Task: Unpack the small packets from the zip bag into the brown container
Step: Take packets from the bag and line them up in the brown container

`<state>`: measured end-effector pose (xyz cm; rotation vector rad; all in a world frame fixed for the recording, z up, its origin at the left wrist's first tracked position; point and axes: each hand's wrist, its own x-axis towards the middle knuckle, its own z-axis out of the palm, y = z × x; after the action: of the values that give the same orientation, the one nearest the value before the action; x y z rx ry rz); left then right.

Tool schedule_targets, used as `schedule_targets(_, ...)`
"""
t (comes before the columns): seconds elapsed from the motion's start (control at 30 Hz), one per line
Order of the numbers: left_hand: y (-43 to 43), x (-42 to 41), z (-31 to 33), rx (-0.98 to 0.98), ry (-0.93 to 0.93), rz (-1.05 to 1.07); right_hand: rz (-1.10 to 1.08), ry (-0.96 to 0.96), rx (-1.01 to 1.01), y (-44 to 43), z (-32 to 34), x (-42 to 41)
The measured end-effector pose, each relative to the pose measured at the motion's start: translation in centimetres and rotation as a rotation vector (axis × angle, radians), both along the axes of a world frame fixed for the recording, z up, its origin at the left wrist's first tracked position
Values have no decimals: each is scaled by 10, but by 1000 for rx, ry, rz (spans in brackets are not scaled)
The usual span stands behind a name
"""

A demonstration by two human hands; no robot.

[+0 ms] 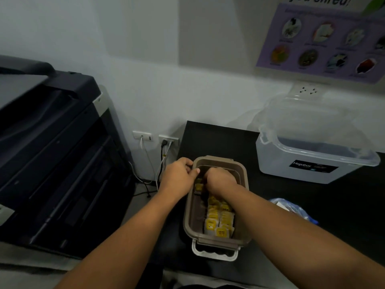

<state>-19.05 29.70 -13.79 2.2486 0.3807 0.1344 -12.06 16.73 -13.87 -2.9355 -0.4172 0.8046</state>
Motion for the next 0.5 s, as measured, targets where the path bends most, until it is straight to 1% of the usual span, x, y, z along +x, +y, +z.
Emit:
schedule_targets(0.23,2,1,-2,-3,-6,4,17,-118,-90,8,-9,0)
schedule_targets(0.33,2,-1,0,-2,-5,-2,26,-130,-120,11,-7,0)
schedule_targets(0.43,2,-2,3,-1,7,-12,70,-142,-108,9,-3,-1)
schedule_targets(0.5,4,-1,6,19,26,-27,87,-125,-64,5,2,0)
